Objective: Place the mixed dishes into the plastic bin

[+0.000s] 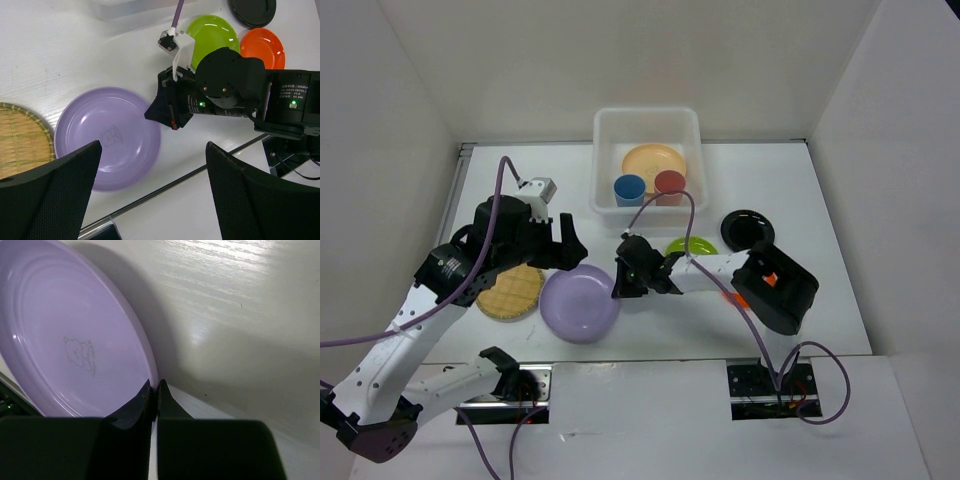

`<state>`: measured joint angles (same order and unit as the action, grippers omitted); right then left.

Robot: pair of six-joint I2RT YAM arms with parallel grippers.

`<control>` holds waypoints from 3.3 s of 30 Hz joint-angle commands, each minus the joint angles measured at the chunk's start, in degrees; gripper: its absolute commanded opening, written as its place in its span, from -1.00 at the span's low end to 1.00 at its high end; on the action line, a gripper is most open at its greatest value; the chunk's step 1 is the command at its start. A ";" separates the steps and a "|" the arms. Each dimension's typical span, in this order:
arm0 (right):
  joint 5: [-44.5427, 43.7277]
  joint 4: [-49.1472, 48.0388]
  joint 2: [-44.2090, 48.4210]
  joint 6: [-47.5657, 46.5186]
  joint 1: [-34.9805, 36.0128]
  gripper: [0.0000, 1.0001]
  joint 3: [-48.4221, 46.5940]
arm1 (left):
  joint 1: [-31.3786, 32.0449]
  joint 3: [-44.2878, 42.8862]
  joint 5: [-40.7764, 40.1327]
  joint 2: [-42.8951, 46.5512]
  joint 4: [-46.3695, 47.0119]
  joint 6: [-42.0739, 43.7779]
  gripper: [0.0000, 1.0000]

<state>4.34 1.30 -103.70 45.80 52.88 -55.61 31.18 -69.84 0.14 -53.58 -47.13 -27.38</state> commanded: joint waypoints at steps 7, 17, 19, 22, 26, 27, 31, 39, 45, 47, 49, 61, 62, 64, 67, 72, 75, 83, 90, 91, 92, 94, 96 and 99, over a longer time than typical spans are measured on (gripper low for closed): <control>-6.54 14.15 14.98 -2.99 0.99 -1.00 -4.67 | -0.33 -1.70 -0.14 0.85 0.38 0.13 0.82; 1.26 26.30 23.30 -13.80 -19.78 -1.00 -29.51 | -0.33 -8.11 -1.89 7.24 2.57 -1.01 0.82; 3.47 25.77 19.87 -15.13 -24.47 -1.00 -34.19 | -0.33 -10.04 -2.60 8.75 3.36 -1.01 0.82; 6.12 25.77 10.04 -16.26 -30.02 -1.00 -48.74 | -0.33 -11.36 -3.13 9.90 3.37 -1.01 0.82; 6.64 29.81 -6.20 -16.27 -33.19 -1.00 -64.21 | -0.33 -12.50 -5.23 9.90 0.30 -1.01 0.82; 6.65 30.42 -8.69 -16.27 -34.07 -1.00 -66.88 | -0.33 -12.51 -5.24 10.42 0.29 -1.01 0.82; 6.04 38.93 -21.43 -16.80 -35.48 -1.00 -86.43 | -0.33 -13.04 -6.73 10.43 -0.33 -0.40 0.82; 3.19 55.37 -42.62 -17.67 -39.35 -1.00 -117.82 | -0.33 -13.04 -7.26 10.43 -0.85 0.13 0.82; 0.85 62.94 -51.08 -19.52 -39.08 -1.00 -124.37 | -0.33 -12.51 -6.74 10.43 -0.33 0.66 0.82; 0.32 62.95 -53.61 -19.52 -39.08 -1.00 -124.29 | -0.33 -11.98 -6.73 10.43 -0.33 0.66 0.82; 0.32 63.47 -54.93 -19.52 -39.61 -1.00 -124.30 | -0.33 -11.98 -6.73 10.43 -0.33 0.66 0.82; -2.05 64.00 -57.49 -20.66 -39.61 -0.57 -124.30 | -0.33 -11.98 -6.73 9.90 -0.33 0.13 0.82; -2.05 64.00 -57.49 -20.66 -39.61 -0.45 -124.30 | -0.33 -11.98 -6.73 9.90 -0.33 0.13 0.82; -2.05 64.00 -56.88 -20.66 -39.09 -0.19 -124.30 | -0.33 -11.98 -6.73 9.38 -0.33 0.13 0.82; -1.44 63.47 -55.83 -20.66 -39.08 0.02 -124.30 | -0.33 -11.98 -6.21 9.37 -0.33 0.13 0.82; -0.92 62.95 -52.23 -20.66 -39.08 0.31 -124.30 | -0.33 -12.51 -5.68 9.37 -0.33 0.13 0.82; 0.40 62.33 -48.01 -20.66 -38.47 0.46 -124.30 | -0.33 -13.04 -4.37 8.15 -0.33 0.65 0.82; -0.46 64.60 -31.49 -21.19 -34.43 0.80 -124.30 | -0.33 -5.32 13.55 1.03 4.84 1.10 0.82; -6.44 71.72 -16.73 -21.19 -32.24 0.89 -124.30 | -0.25 11.47 23.75 -2.75 18.64 -7.06 0.42; -8.36 72.61 -14.19 -21.19 -31.27 0.89 -124.30 | -0.24 13.31 24.72 -2.76 23.01 -9.60 0.35; -9.69 73.14 -12.94 -20.58 -30.22 0.89 -124.30 | 0.63 15.07 24.73 -3.45 25.23 -11.11 0.29; -12.32 73.14 -11.01 -20.58 -26.09 0.89 -124.30 | 2.12 19.56 23.86 -4.25 32.15 -15.57 0.16; -14.36 73.14 -8.29 -19.26 -23.80 0.89 -124.30 | 3.18 21.67 20.88 -6.00 35.95 -18.31 -0.08; -12.43 73.14 -3.71 -16.54 -23.01 0.89 -121.41 | 5.38 23.00 19.20 -9.86 42.98 -21.92 -0.28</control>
<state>-6.42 70.78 -109.67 26.85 29.17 -179.06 35.18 -47.16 20.03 -61.01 -17.74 -43.07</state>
